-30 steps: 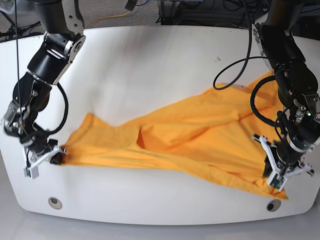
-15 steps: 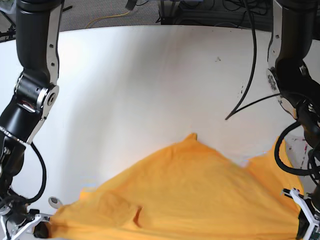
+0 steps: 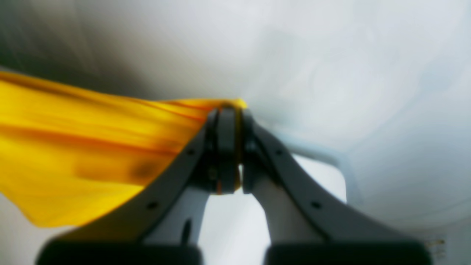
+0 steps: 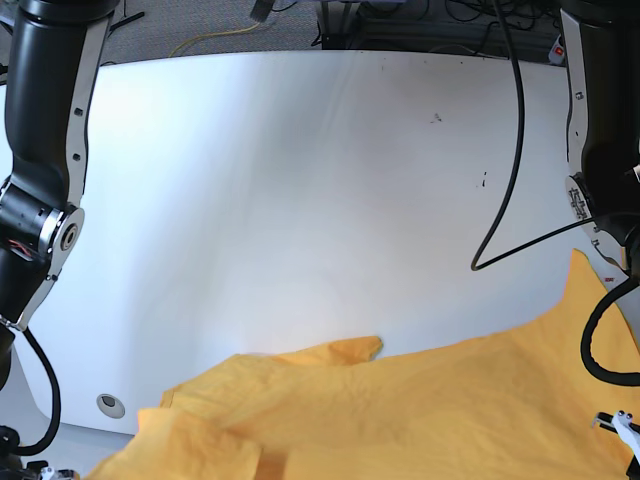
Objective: Fold the T-shirt properly
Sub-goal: 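Lift the shirt with both grippers and shake it flat onto the table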
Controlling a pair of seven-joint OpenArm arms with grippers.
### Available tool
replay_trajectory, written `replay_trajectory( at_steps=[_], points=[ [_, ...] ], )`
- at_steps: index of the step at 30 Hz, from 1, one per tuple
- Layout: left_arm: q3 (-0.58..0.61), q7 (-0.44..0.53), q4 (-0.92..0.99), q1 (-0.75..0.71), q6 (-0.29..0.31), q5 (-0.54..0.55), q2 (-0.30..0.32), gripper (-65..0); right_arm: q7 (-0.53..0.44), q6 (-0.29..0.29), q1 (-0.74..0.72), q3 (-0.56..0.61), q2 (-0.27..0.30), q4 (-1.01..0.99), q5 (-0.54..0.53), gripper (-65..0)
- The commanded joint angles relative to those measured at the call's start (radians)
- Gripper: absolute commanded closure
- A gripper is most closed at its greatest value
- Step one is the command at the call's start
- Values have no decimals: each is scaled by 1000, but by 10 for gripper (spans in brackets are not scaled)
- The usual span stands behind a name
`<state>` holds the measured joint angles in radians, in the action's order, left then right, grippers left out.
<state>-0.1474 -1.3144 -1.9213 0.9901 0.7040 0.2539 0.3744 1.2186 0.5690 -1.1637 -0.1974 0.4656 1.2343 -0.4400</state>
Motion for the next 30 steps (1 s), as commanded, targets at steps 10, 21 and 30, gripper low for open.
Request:
replay_trajectory(
  at_steps=[10, 21, 30],
  points=[
    [-5, -82, -70, -242, -6, -31, -31, -1, 17, -5, 342, -169, 23, 121, -79, 0],
    [-5, -82, -88, -610, -6, -29, -119, 0, 20, -5, 684, -319, 22, 121, -273, 0],
    [-7, -82, -91, -917, -6, -29, -156, 0, 25, -5, 922, -394, 25, 121, -366, 0]
  ],
)
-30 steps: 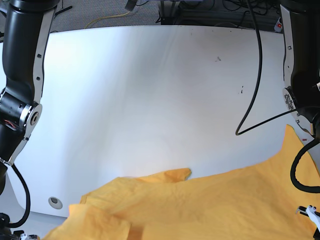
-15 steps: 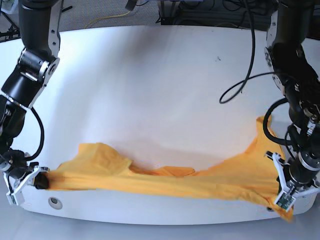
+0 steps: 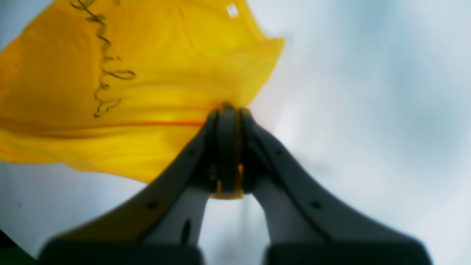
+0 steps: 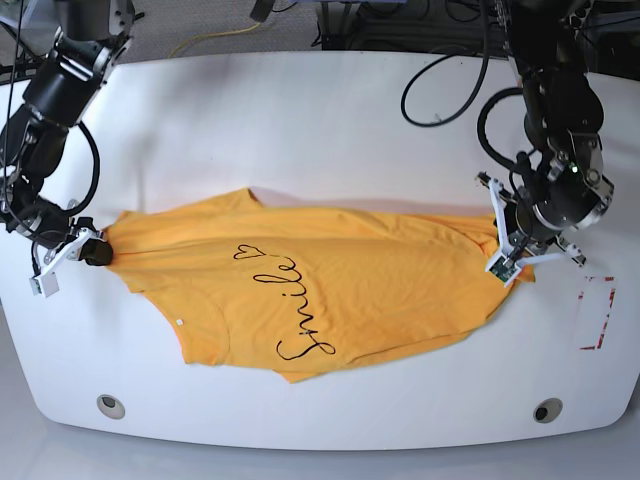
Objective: Fold the T-shirt properly
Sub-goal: 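Lift the shirt with both grippers and shake it flat onto the table, then lift the shirt again with both grippers and lay it flat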
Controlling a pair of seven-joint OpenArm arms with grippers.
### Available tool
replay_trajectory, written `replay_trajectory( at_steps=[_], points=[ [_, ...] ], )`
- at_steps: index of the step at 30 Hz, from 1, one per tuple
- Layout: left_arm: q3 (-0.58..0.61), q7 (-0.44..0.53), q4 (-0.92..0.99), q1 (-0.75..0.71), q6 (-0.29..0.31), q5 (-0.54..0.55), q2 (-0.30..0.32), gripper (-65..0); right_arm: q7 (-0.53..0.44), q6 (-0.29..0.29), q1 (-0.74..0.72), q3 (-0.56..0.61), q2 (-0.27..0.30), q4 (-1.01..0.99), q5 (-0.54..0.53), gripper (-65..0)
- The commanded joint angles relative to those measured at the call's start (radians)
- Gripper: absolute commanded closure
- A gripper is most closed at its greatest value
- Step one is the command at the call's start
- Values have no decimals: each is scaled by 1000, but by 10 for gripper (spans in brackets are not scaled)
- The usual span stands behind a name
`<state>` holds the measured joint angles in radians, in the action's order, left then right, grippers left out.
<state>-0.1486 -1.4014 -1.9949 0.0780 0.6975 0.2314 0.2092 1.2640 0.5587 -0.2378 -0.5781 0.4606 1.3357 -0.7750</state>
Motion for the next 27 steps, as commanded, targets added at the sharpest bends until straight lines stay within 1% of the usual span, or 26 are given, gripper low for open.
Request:
replay_trajectory(
  at_steps=[1, 5, 7, 13, 17, 20, 22, 25, 27],
  points=[
    [-6, 5, -17, -27, 1, -7, 9, 0, -20, 5, 13, -18, 30, 20, -37, 0],
    [-9, 9, -17, -136, 1, -7, 11, 0, -19, 5, 108, -33, 33, 20, -64, 0],
    [-19, 32, -17, -191, 1, -11, 12, 0, -19, 5, 154, -61, 33, 20, -88, 0],
    [-125, 55, -19, -306, 1, -8, 9, 0, -19, 5, 246, -116, 33, 20, -105, 0],
    [-187, 126, -19, -369, 1, -7, 8, 0, -10, 7, 288, -144, 31, 29, -105, 0],
    [-243, 190, -19, -406, 1, -7, 5, 0, -4, 7, 318, -153, 25, 84, -105, 0],
    [-256, 211, -19, -410, 1, -7, -1, 0, -4, 7, 332, -148, 4, 136, -105, 0],
    [-260, 241, -17, -407, 1, -10, -27, 0, -4, 7, 340, -147, -26, 201, -100, 0],
    [-254, 271, -16, -393, 1, -13, -30, 0, -7, 5, 334, -144, -50, 207, -97, 0]
  ],
)
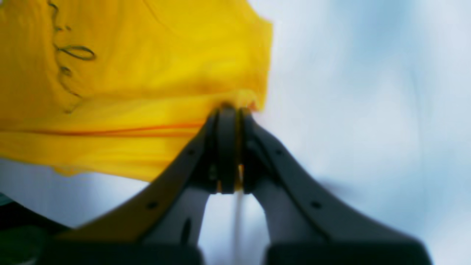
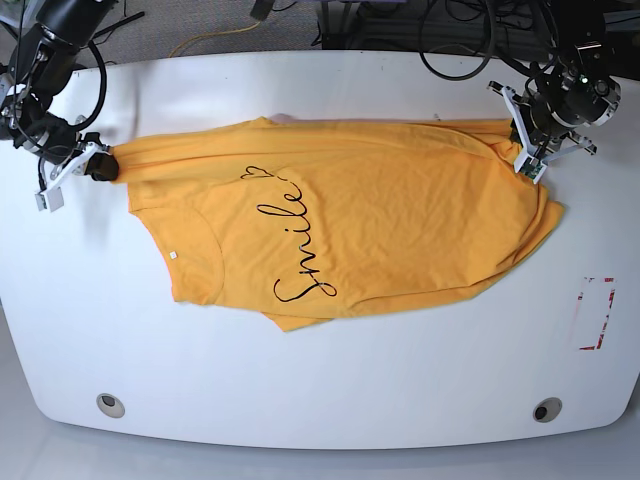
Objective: Fold the T-shirt properly
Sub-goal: 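Lift the shirt again with both grippers and lay it flat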
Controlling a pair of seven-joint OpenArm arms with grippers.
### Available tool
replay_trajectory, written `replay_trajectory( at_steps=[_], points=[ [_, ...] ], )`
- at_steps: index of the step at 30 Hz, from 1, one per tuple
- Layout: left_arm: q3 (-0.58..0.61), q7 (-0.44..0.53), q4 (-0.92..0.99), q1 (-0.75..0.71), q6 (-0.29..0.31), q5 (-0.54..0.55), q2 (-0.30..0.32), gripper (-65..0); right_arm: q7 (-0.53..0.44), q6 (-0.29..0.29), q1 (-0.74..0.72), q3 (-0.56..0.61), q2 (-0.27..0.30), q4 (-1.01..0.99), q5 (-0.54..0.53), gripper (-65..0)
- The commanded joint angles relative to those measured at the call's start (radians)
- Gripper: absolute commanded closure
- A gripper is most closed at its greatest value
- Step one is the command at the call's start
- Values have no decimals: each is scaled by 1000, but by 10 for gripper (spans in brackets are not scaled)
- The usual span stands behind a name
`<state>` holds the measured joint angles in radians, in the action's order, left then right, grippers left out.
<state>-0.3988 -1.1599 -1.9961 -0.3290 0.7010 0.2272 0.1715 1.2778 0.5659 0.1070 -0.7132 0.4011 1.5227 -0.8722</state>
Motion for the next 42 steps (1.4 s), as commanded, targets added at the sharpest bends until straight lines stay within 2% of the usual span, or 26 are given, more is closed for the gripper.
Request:
replay_trajectory(
  at_steps=[1, 7, 12, 20, 25, 34, 38, 42],
  points=[
    [5, 45, -13, 28, -3, -10, 3, 0, -20, -2, -14, 4, -6, 20, 6, 0],
    [76, 64, -9, 117, -3, -85, -43, 0, -79, -2, -56, 70, -86, 25, 112, 0],
    [97, 64, -9, 163, -3, -121, -43, 0, -122, -11, -57, 74, -132, 57, 172, 0],
    [97, 67, -9, 287, -3, -180, -65, 0, -221, -11, -161, 76, -149, 68, 322, 0],
    [99, 67, -7, 413, -3, -180, -71, 0, -237, -11, -290, 76, -166, 68, 436, 0],
    [143, 61, -7, 680, -3, -182, -85, 0, -237, -4, -548, 105, -164, 68, 572, 0],
    [143, 21, -7, 807, -3, -182, -86, 0, -237, -7, -660, 214, -107, 66, 583, 0],
    [143, -22, -7, 940, -3, -182, -79, 0, -234, -7, -783, 269, -72, 58, 588, 0]
  ],
)
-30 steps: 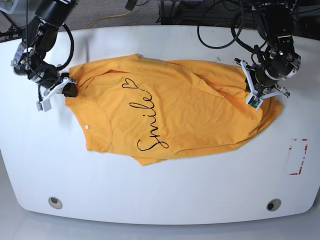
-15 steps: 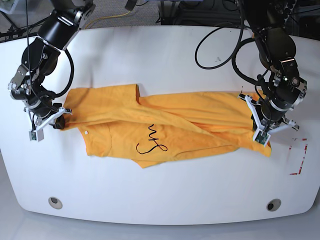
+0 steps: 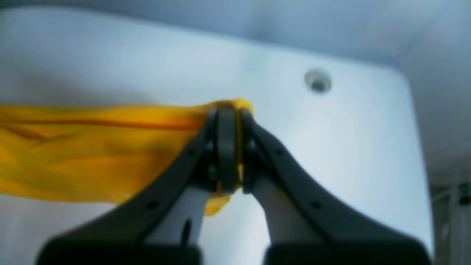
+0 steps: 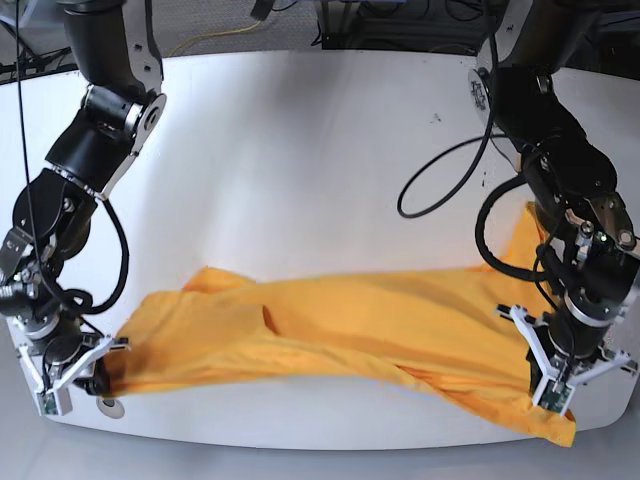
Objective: Fold the T-shirt properly
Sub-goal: 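Lift the shirt again with both grippers and lay it flat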
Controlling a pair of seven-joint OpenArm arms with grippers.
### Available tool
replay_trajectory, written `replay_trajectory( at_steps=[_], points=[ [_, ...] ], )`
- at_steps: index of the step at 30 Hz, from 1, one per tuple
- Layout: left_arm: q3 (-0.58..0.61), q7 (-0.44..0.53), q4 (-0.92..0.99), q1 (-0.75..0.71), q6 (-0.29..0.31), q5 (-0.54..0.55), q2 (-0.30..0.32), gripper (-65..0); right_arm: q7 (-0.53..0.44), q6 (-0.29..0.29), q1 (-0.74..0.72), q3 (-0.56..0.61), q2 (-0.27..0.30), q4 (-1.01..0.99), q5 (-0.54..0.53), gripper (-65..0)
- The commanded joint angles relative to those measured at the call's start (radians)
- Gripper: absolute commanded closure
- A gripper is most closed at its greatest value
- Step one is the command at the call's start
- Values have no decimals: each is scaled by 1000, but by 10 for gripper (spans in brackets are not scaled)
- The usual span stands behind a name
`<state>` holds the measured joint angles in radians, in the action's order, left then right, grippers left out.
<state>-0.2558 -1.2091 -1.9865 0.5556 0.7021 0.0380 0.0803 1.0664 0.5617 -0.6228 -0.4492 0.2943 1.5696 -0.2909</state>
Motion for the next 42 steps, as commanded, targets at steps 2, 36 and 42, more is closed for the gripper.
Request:
replay_trajectory(
  at_steps=[2, 36, 42],
  points=[
    [0, 27, -15, 100, -4, 7, 17, -1, -21, -2, -104, 31, 50, -16, 3, 0],
    [229, -51, -12, 323, -4, 17, 253, -6, 162, 57, -302, 99, 173, -25, 0, 0],
    [223, -130, -30, 189, -4, 18, 224, -6, 163, 57, -116, 19, 171, 71, -14, 0]
  ],
)
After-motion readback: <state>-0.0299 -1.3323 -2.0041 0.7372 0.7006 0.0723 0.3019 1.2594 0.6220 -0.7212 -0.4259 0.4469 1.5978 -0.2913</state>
